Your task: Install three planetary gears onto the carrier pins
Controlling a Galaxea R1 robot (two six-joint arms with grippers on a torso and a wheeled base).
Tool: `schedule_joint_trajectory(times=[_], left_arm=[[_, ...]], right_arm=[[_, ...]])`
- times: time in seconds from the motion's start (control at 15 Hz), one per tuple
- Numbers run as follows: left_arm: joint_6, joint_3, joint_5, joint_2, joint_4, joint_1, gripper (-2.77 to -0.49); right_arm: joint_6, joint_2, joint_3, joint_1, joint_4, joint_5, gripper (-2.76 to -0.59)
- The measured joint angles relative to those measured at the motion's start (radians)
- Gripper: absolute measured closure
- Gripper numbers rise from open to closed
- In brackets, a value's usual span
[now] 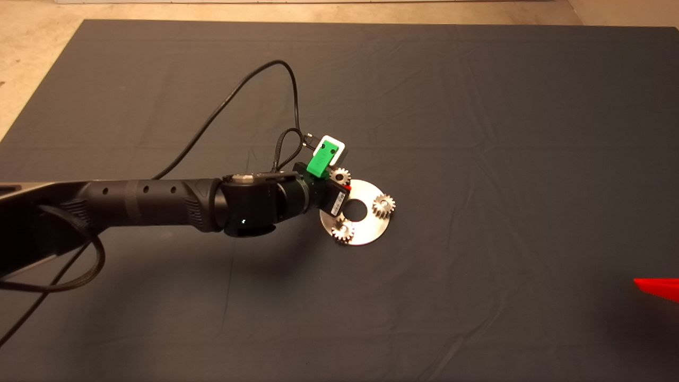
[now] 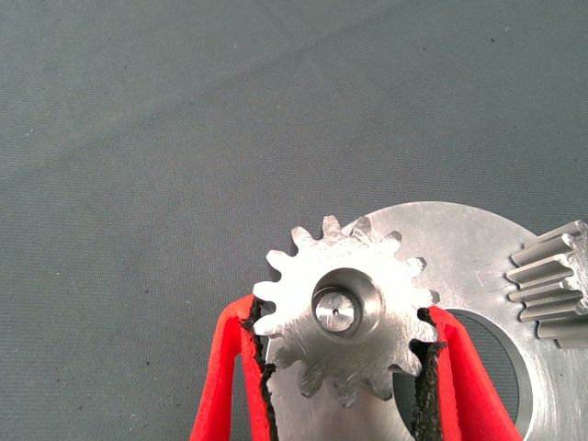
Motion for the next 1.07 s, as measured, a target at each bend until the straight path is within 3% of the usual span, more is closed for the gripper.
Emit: schedule_joint_trajectory(times=[0.67,1.07], left_arm=[[0.0,0.0,0.011,0.004,-0.001,0.0,-0.56],[0.0,0.0,0.011,0.004,-0.004,0.0,-0.71]], right_arm=[[-0.023,-0.022,0.001,0.01,0.0,0.0,-2.73],[-0.023,-0.022,0.001,0.01,0.005,0.0,-2.73]])
